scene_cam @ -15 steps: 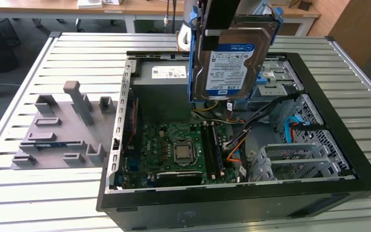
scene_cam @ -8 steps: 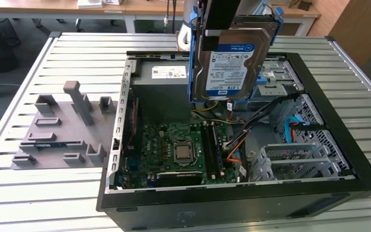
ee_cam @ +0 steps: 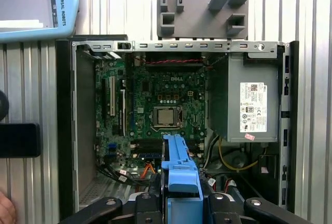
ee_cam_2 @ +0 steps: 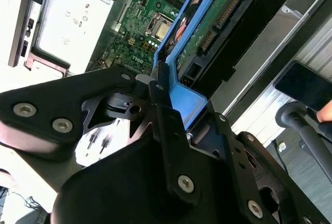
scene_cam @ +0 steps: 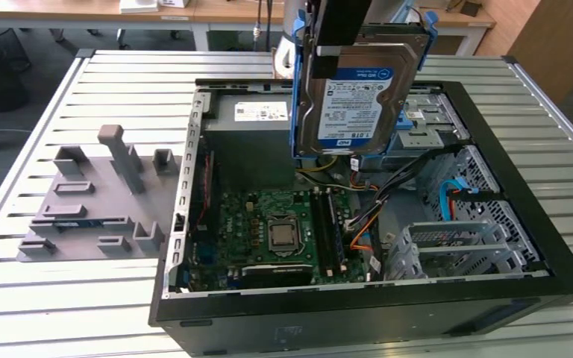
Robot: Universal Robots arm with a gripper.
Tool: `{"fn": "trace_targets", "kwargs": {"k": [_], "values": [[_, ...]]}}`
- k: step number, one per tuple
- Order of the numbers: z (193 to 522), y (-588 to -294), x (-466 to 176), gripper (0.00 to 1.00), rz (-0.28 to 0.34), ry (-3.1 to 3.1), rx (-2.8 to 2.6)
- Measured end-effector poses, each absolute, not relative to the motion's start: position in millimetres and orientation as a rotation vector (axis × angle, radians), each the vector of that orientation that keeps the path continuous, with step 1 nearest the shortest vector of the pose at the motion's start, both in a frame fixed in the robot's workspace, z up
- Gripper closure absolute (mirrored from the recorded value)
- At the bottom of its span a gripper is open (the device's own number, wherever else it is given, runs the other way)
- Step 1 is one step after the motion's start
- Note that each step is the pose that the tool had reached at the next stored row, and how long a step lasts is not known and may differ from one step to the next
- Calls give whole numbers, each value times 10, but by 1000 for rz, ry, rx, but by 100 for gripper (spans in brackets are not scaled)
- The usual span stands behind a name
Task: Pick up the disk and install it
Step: 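Insert the disk into the insertion slot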
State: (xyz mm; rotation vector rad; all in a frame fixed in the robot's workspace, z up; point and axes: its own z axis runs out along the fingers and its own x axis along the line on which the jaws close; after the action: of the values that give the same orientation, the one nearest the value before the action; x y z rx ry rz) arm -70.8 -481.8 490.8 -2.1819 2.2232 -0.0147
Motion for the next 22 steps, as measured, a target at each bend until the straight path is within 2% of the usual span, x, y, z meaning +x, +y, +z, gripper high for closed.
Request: {"fn": "trace_targets", "kwargs": {"k": [6, 15, 22], "values": [[4904, -4845, -708, 64, -15, 2223, -2182], [4842, -5139, -705, 64, -17, 2224, -2183], [4788, -5183, -531, 64, -14, 2226, -2185]]}}
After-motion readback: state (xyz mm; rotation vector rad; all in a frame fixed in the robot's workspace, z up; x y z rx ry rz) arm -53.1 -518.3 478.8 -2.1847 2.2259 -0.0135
